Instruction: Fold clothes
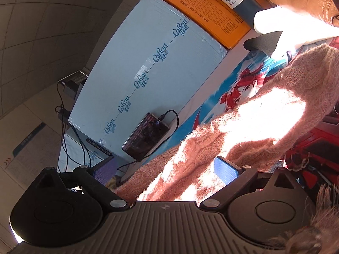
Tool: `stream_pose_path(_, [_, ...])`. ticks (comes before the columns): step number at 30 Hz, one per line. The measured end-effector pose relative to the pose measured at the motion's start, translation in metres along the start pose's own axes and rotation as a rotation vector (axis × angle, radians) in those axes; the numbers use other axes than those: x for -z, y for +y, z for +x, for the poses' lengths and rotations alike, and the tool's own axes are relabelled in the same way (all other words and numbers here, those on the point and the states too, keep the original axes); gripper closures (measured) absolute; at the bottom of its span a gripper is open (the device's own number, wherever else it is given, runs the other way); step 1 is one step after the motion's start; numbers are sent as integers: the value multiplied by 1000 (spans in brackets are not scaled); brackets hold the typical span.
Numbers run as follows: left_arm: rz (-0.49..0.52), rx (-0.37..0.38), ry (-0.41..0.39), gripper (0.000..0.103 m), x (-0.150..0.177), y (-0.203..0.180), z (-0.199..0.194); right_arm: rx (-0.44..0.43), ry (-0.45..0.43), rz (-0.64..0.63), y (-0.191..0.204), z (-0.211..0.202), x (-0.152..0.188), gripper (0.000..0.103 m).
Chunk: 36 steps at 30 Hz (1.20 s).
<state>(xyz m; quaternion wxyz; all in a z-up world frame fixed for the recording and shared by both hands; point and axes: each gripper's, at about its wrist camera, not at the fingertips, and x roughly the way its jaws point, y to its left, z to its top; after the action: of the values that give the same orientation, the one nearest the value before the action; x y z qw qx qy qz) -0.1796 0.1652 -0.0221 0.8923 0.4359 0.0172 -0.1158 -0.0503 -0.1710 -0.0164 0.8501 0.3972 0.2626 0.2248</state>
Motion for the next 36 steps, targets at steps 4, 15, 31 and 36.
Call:
stream_pose_path(4, [-44,-98,77,24,11,19,23,55,26,-40,10,12,1,6])
stream_pose_path(15, [-480,285,85,18,4,72,86,-10,47,-30,4,28,-1,6])
stream_pose_path(31, [-170,204,-104,93,-31,-7,14,-66,32,2,-6,19,-2,6])
stream_pose_path(36, [-108,192,-137,93,-32,-26,-15,-65,6,80,-13,13,-8,6])
